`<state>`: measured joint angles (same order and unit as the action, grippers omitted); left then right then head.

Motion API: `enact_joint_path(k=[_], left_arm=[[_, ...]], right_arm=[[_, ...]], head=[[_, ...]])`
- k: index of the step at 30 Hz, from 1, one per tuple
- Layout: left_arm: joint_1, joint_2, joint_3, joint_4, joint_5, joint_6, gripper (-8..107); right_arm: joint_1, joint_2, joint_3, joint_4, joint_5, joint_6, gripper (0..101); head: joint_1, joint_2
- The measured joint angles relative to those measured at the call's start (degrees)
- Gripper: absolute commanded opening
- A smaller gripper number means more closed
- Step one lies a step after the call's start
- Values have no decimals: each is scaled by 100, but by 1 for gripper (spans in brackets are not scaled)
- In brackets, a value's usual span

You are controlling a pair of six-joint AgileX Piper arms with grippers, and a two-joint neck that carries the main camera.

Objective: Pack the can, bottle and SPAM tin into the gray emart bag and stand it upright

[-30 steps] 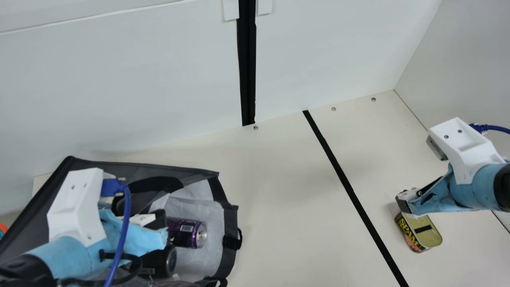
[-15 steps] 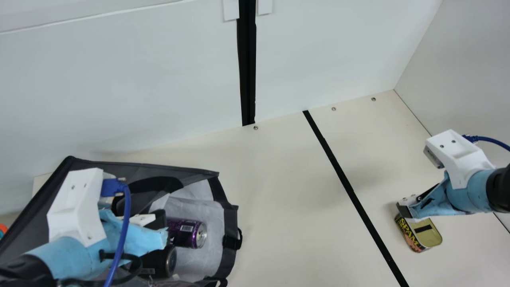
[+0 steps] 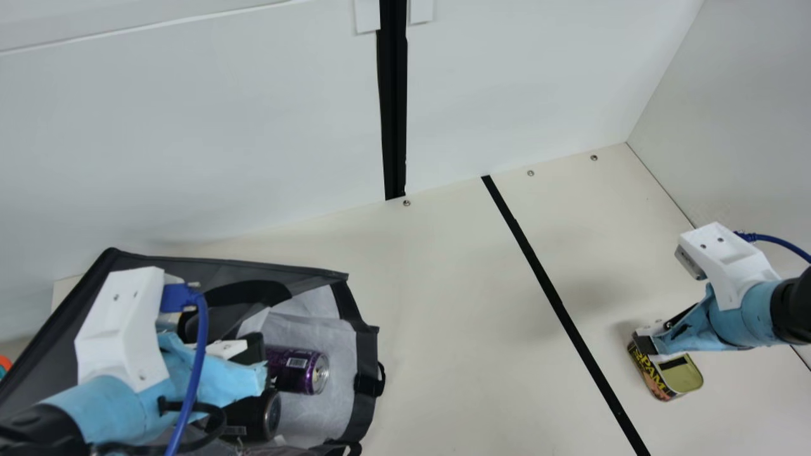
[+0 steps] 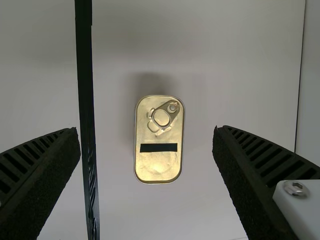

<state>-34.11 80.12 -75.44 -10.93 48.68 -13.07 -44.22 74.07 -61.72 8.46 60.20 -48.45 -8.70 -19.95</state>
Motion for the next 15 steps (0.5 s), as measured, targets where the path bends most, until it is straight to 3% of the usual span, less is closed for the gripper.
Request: enact_joint_path(k=[15], left_arm=[[0,0,0,0,0,0,-8]], right_arm=[[-272,361,406,98,-364,-255,95]], head=[[0,0]])
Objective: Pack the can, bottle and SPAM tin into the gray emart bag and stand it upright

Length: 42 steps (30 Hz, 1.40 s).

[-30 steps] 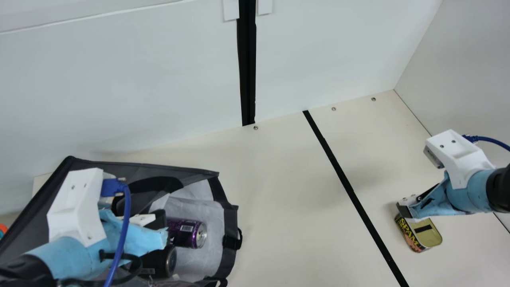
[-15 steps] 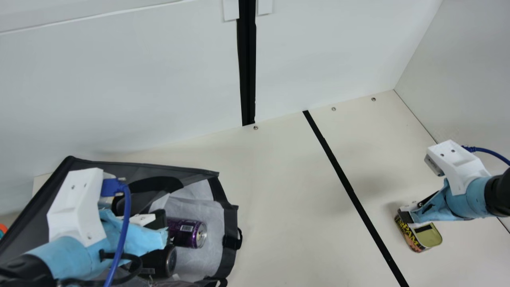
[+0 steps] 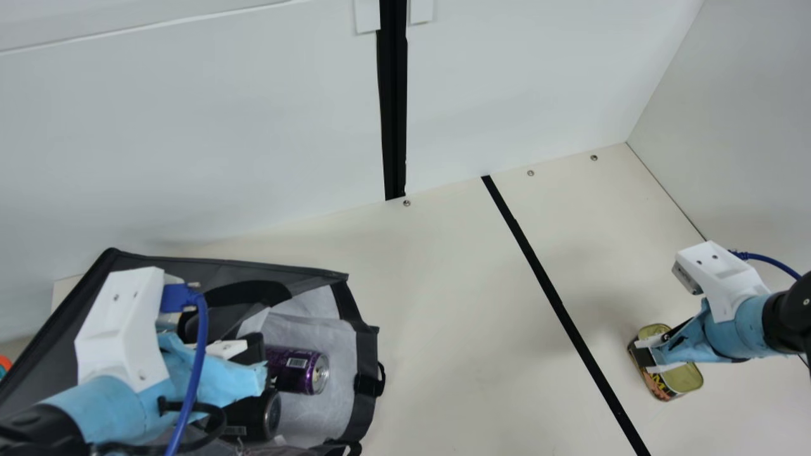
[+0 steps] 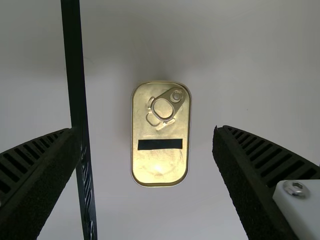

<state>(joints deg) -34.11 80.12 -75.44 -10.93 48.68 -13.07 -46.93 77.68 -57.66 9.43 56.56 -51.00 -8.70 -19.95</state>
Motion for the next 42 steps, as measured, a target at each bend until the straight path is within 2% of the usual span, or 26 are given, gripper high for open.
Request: enact_joint_path(k=[30,42], left_arm=[[0,0,0,0,0,0,-8],[0,0,0,0,0,0,-8]], right_arm=[[-351,859,530,-71,-608,-209,95],[-345,1026,533,-7,-676,-209,15]], head=[[0,0],[0,9]])
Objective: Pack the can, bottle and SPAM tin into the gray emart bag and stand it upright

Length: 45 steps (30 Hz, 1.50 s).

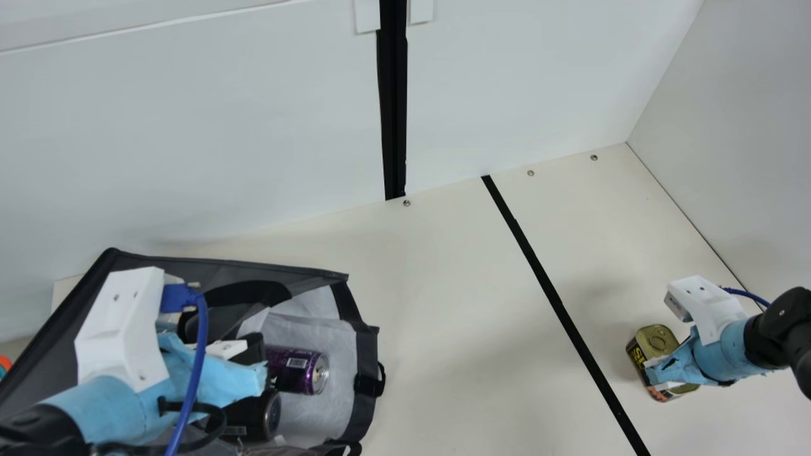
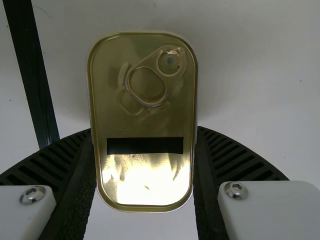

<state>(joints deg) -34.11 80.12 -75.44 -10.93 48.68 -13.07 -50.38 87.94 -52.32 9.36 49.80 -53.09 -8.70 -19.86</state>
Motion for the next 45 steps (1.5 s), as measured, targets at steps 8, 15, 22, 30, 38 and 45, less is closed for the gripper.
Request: enact_joint_path(k=[8,15,22,30,38,45], left_arm=[[0,0,0,0,0,0,-8],[0,0,0,0,0,0,-8],[0,0,0,0,0,0,-8],[0,0,0,0,0,0,-8],[0,0,0,0,0,0,-8],[0,0,0,0,0,0,-8]], right_arm=[[38,-24,-128,151,65,-155,0],[166,-186,-328,298,245,-402,0],[360,-382,-541,458,527,-459,0],[664,-601,-750,554,936,-354,0],[963,-681,-988,622,1210,-417,0],[1224,-739,-1221,688,1451,-609,0]], head=[[0,-9],[0,0],[0,0],[0,-9],[0,-9],[0,-9]])
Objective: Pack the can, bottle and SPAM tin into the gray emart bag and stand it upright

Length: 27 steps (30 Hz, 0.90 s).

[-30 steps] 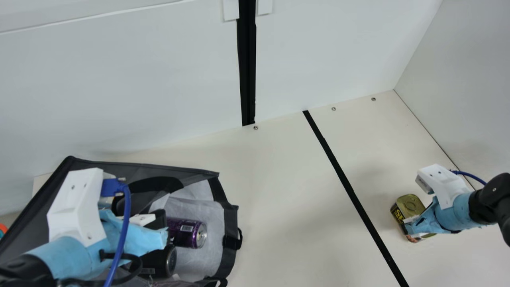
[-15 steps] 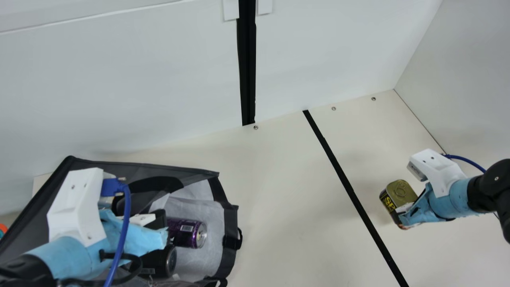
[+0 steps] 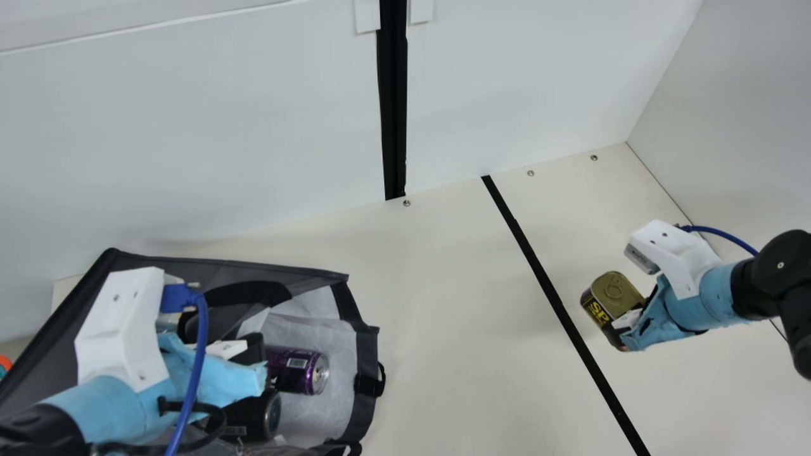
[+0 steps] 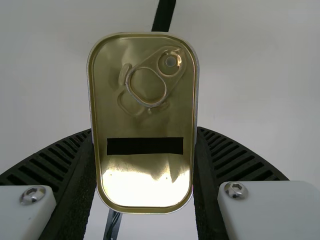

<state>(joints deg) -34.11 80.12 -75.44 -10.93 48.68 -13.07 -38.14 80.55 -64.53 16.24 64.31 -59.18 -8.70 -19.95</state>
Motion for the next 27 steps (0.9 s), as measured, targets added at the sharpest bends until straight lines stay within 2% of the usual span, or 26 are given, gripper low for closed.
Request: enact_joint_path(k=[16,27], left_arm=[[0,0,0,0,0,0,-8],[0,0,0,0,0,0,-8]], right_arm=[[903,-255,-62,65,289,-357,0],[1781,-379,-27,60,375,-256,0]], head=[[0,9],[0,0]])
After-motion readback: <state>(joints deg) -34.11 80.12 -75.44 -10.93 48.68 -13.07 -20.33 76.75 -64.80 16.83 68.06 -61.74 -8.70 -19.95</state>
